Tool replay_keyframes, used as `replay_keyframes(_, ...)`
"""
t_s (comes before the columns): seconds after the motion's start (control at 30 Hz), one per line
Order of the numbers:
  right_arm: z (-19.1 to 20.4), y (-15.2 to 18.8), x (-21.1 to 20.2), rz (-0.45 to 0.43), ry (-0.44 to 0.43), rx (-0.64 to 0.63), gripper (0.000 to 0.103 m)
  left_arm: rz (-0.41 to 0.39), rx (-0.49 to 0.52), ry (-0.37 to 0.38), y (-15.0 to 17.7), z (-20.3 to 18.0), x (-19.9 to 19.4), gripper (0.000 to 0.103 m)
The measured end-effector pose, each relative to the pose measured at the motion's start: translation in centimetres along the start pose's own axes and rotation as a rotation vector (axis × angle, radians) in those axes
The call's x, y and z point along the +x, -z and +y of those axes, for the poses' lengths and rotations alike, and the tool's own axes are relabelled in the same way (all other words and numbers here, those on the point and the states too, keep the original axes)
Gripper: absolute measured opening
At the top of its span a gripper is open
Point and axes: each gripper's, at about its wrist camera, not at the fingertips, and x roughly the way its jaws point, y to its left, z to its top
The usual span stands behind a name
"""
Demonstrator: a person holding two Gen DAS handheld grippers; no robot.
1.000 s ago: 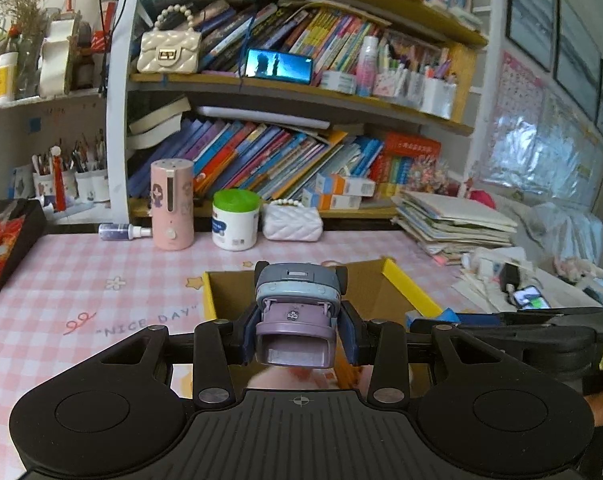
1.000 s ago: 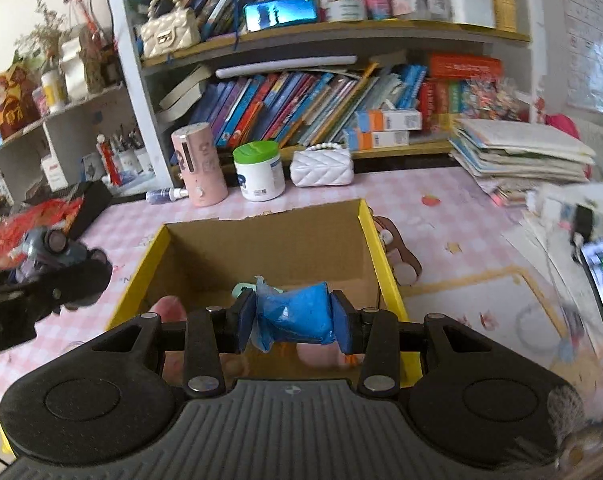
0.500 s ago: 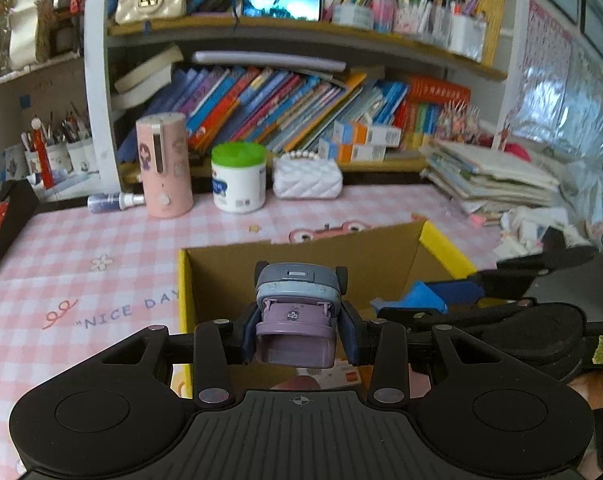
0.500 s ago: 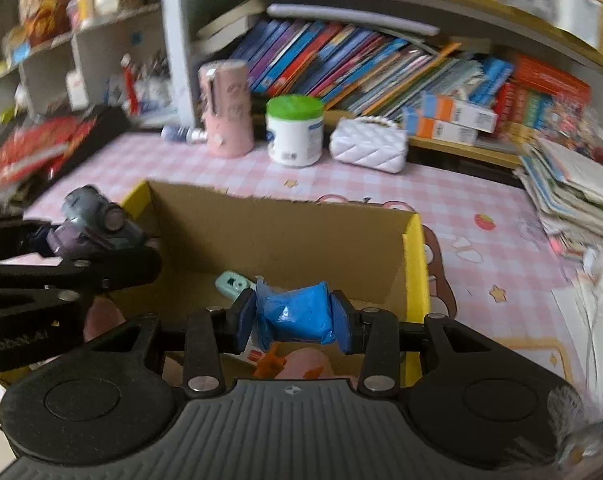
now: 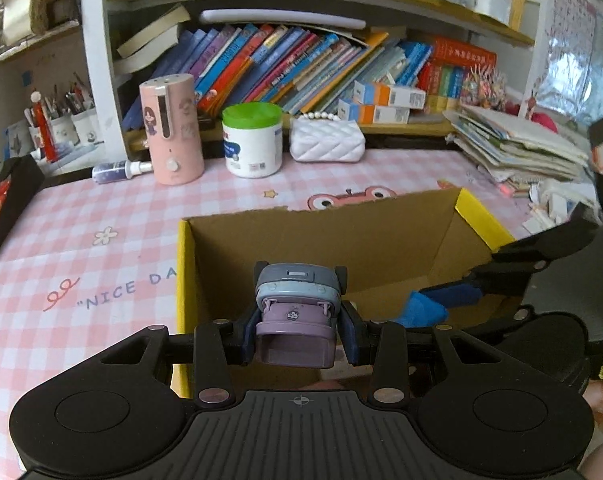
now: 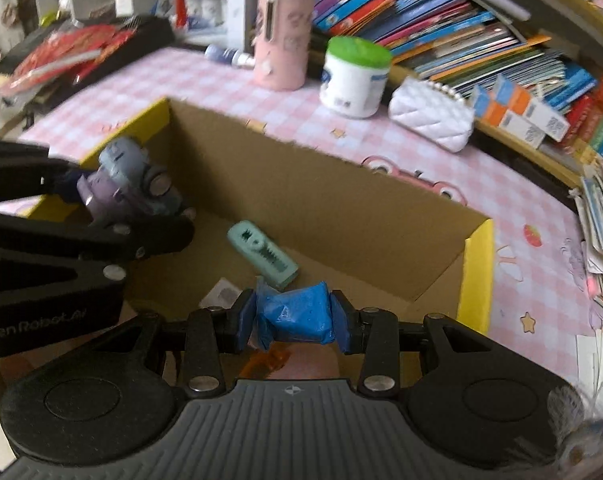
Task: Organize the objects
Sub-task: 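Open both tools to drop the toy car and blue object into the yellow box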
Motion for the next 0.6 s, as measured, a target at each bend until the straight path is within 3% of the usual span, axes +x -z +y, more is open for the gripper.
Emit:
replay_keyframes(0.37, 0.1, 0.0, 0.3, 0.029, -0.038, -0.015, 0.037, 0.004, -0.013, -0.027, 0.3, -0.2, -0.2, 0.039)
replay_keyframes(0.5, 0.1, 0.2, -0.1, 0.01, -0.034, -0.01, 0.038, -0.021, -0.015, -0.026, 0.3, -0.4, -1.0, 0.045)
replay_keyframes(0.6, -0.1, 0.4, -0.8, -0.021, -0.027, 0.013, 0.041, -0.061, -0.007, -0.038, 0.3, -0.7, -2.3, 0.055)
